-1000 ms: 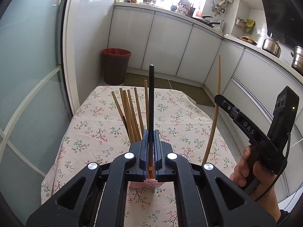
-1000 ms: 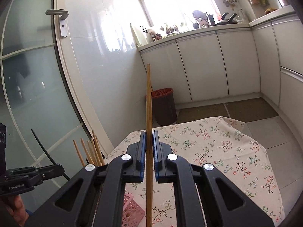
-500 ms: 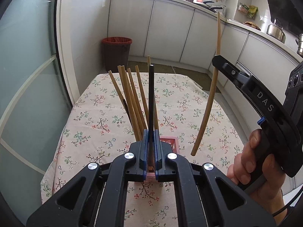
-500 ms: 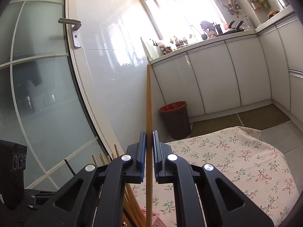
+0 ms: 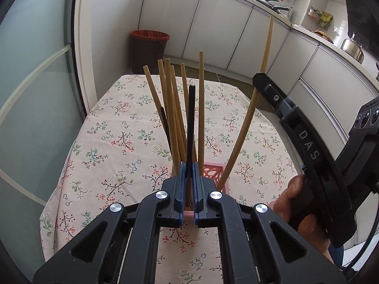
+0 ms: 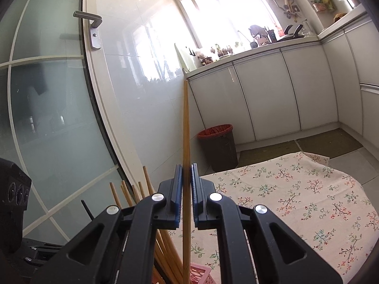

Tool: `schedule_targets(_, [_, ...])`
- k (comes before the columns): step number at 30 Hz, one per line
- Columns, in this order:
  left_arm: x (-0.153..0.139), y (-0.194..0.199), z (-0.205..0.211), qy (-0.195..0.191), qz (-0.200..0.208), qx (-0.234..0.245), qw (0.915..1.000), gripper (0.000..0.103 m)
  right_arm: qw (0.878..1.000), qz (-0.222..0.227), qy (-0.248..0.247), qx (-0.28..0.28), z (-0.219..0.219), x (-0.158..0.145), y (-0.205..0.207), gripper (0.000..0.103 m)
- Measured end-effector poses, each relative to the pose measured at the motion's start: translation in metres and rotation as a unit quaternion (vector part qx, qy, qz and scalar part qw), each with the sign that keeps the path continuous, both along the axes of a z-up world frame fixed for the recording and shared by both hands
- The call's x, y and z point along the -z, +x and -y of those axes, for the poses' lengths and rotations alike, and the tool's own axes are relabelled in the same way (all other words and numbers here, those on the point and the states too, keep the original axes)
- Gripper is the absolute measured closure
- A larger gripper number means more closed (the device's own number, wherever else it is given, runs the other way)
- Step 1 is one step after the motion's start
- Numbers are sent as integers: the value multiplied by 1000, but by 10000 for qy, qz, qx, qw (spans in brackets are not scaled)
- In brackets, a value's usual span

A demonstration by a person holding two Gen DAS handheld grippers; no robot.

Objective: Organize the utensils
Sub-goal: 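Drop both chopsticks into the pink basket and open both tools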

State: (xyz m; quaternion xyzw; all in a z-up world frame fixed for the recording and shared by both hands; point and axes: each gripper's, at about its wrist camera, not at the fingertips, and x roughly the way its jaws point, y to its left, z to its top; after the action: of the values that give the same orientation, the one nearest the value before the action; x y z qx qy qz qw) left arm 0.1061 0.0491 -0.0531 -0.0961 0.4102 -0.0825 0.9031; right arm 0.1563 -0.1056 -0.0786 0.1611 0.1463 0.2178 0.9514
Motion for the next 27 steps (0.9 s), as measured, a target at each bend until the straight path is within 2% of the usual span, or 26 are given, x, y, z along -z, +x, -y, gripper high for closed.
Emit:
schedule_targets(12, [-8,-2,-11,-243,89,-100,9996,94,9987,100,-460,172,-17,14,-1,96])
schedule_targets(17, [-10,-3,-18,-242,138,-185,9994,88,9979,-51,-644,43,-20,21,-1,94])
schedule_targets(19, [-11,-2,-22,-257,136,-258,9992,86,9966,-325,-753,-122,-21,23,0,94])
schedule_targets(20, [-11,-2,-24,-273,139,-296,9991,84,9959,-445,-776,-160,-21,24,0,93])
schedule_targets(23, [-12,-2,-29,-313,140,-390,9986,77,9958,-605,-679,-83,-9,21,-6,79])
schedule_targets(27, [-14,-4,-32,-387,141,-418,9983,71,9948,-815,-607,-49,9,1,-15,77])
